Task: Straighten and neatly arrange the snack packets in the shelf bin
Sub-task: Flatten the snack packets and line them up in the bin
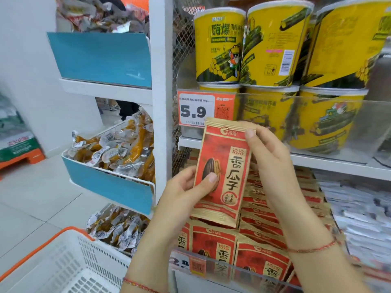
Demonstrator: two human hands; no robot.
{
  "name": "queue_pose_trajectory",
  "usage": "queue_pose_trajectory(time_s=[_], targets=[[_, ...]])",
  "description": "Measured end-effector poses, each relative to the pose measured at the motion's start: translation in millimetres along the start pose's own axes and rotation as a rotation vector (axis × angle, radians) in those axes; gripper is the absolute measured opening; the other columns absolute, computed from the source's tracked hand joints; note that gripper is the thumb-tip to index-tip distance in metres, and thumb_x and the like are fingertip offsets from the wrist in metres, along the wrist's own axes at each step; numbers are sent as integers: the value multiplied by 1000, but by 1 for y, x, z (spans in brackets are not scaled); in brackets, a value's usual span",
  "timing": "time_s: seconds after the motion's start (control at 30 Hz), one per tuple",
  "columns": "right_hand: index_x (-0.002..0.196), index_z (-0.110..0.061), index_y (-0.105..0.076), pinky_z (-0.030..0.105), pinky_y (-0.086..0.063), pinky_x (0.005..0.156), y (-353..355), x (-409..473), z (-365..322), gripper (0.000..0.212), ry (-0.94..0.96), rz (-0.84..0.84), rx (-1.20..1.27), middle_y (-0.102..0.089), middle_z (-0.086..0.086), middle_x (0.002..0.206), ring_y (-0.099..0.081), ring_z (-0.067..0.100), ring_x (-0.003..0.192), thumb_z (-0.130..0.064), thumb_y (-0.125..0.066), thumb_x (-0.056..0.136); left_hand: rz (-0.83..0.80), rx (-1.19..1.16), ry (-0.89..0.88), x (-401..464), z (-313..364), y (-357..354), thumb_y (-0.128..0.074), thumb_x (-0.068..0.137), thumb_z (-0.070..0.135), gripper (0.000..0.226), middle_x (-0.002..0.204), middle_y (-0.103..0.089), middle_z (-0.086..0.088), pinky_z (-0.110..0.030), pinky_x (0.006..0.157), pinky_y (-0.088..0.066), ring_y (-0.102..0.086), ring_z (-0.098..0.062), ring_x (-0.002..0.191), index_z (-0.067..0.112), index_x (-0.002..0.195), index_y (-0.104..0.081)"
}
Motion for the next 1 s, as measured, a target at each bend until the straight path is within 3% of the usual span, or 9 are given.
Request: queue_pose_trajectory(time_s=[0.2, 0.37, 0.47, 0.57, 0.67, 0.77, 0.9, 1.0], targets=[[77, -33, -74, 13, -49, 69, 10, -5, 11, 40, -8, 33, 38, -74, -12, 85, -69, 2, 82, -36, -41, 99, -10, -78, 55, 5, -8, -5, -53, 90, 36, 35, 105, -74, -4, -32, 79, -55, -71, -17, 93, 21, 118, -67], [85, -24, -73, 20, -53, 68, 14, -6, 6, 28, 15, 6, 56, -74, -1, 88, -69, 9, 77, -28, -48, 97, 88, -120, -23, 9, -6, -11, -53, 90, 35, 41, 116, -72, 8, -25, 78, -55, -69, -9, 101, 33, 130, -57], [88, -13, -72, 18, -52, 58, 14, -8, 3, 23, 11, 17, 108, -74, 3, 84, -68, 11, 68, -21, -52, 96, 93, -110, -37, 9, -7, -15, -50, 89, 37, 42, 116, -72, 5, -22, 76, -54, -69, -10, 102, 29, 129, -60], [82, -17, -71, 25, -56, 60, 14, -11, 1, 20, 24, 30, 77, -72, -2, 76, -68, 15, 65, -22, -56, 94, 102, -106, -26, 9, -10, -17, -42, 97, 32, 36, 112, -73, 4, -16, 73, -54, -69, -8, 102, 23, 123, -64], [81, -15, -70, 41, -56, 68, 13, -14, 1, 21, 23, 49, 42, -70, 7, 75, -65, 31, 69, -23, -57, 95, 127, -62, -21, 9, -11, -15, -40, 102, 29, 33, 102, -75, 8, -14, 66, -53, -70, -3, 91, 21, 120, -66], [79, -11, -68, 35, -55, 65, 12, -16, -1, 22, 0, 52, 73, -68, 5, 67, -64, 22, 61, -19, -55, 95, 112, -25, -3, 7, -12, -15, -41, 103, 28, 32, 89, -74, 10, -14, 58, -50, -68, 0, 74, 20, 115, -69], [82, -10, -66, 26, -54, 63, 9, -16, -1, 21, -56, 5, 118, -67, 1, 66, -63, 7, 57, -17, -52, 96, 117, 35, 12, 8, -11, -12, -39, 103, 32, 34, 102, -72, 7, -23, 75, -48, -67, -3, 88, 20, 119, -67], [85, -7, -65, 24, -53, 62, 4, -17, -1, 20, -75, -15, 147, -66, 2, 68, -63, 5, 56, -16, -51, 96, 135, 25, 31, 8, -11, -10, -40, 102, 35, 38, 113, -71, 0, -33, 87, -47, -65, -12, 103, 16, 124, -64]])
Point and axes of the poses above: each hand's wrist, its own x-axis towards the middle knuckle, its own y-axis out of the back of the hand, z = x × y, the point moved 4 cm from there along x, towards the middle knuckle
